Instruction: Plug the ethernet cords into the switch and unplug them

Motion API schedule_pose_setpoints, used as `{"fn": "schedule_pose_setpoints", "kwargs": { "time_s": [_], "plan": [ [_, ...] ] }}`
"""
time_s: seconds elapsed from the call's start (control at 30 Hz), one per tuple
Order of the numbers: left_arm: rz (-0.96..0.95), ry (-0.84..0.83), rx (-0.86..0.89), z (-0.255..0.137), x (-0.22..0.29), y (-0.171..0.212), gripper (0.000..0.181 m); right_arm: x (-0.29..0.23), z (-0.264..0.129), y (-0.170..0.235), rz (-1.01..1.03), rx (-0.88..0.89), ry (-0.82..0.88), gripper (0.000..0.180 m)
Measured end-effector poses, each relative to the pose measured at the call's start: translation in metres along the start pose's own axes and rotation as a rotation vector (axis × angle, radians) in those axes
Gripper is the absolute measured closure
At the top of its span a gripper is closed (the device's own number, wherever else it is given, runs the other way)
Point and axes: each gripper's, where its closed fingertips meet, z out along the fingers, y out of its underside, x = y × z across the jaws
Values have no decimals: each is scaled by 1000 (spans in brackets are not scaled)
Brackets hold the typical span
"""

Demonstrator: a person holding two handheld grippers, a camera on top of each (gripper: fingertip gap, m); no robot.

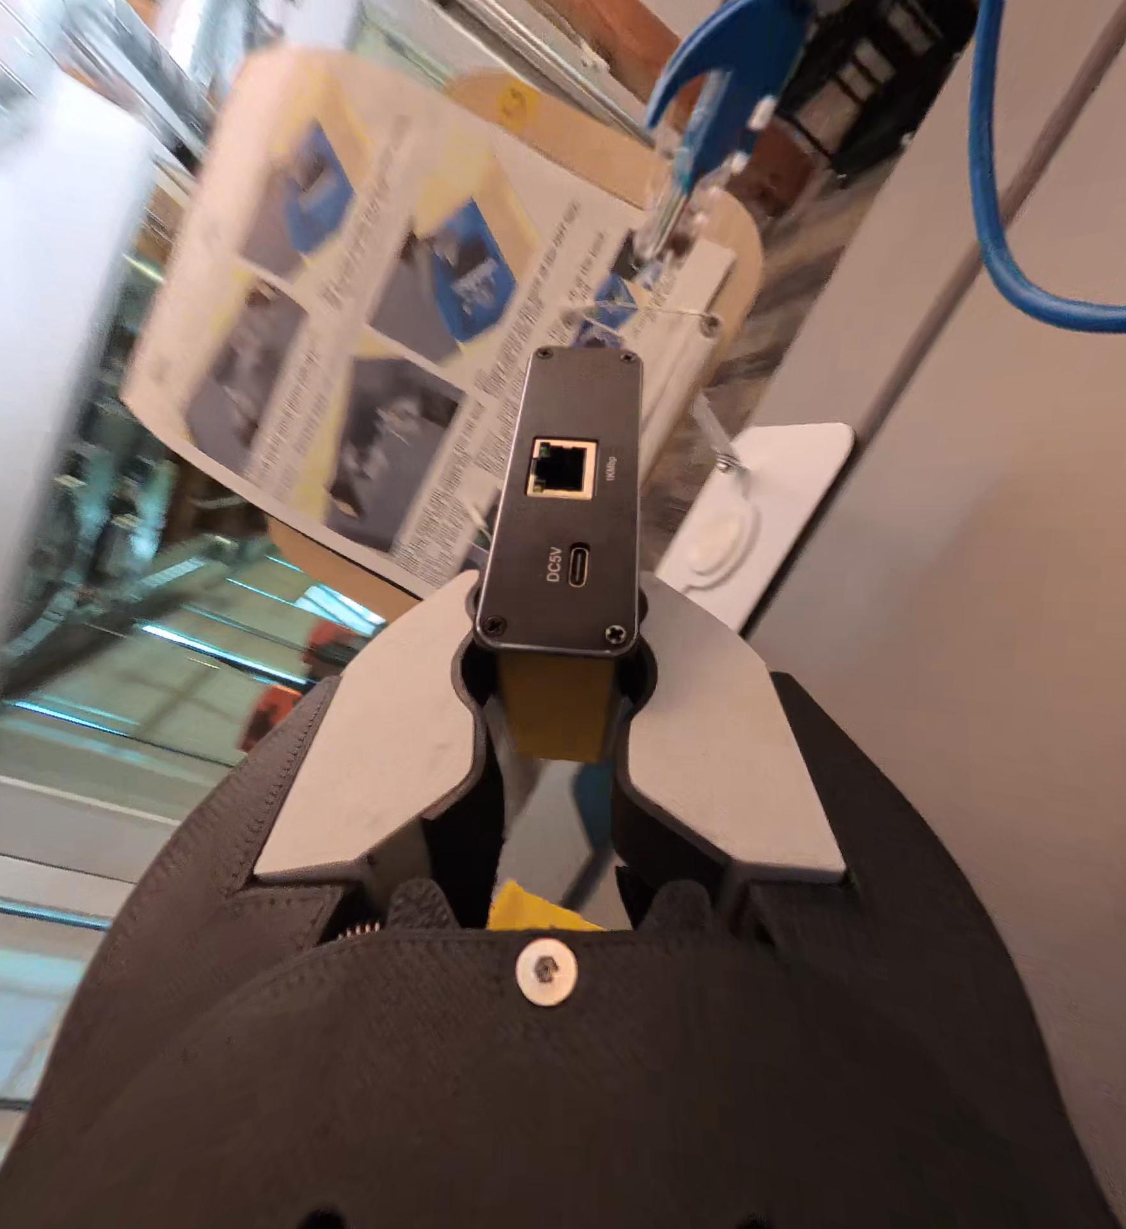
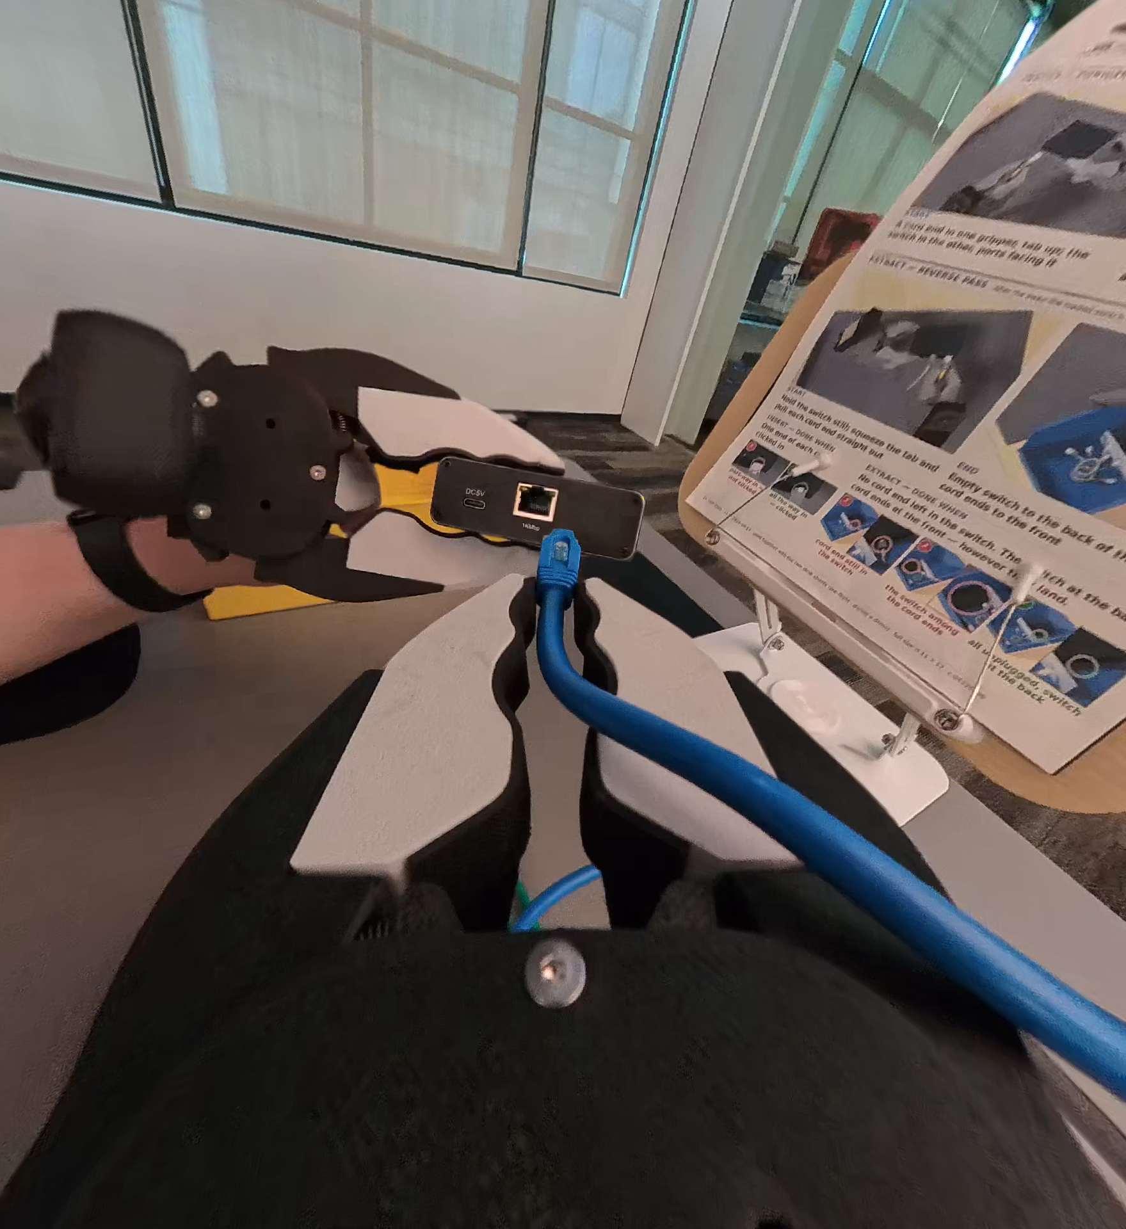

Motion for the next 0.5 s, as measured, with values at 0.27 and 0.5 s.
{"fn": "schedule_pose_setpoints", "kwargs": {
  "time_s": [0.27, 0.5],
  "plan": [
    [201, -140, 44, -16, -8, -15, 145, -22, 4, -16, -82, 81, 35, 168],
    [225, -174, 62, -23, -9, -24, 144, -29, 12, -8, -105, 58, 42, 168]
  ]
}}
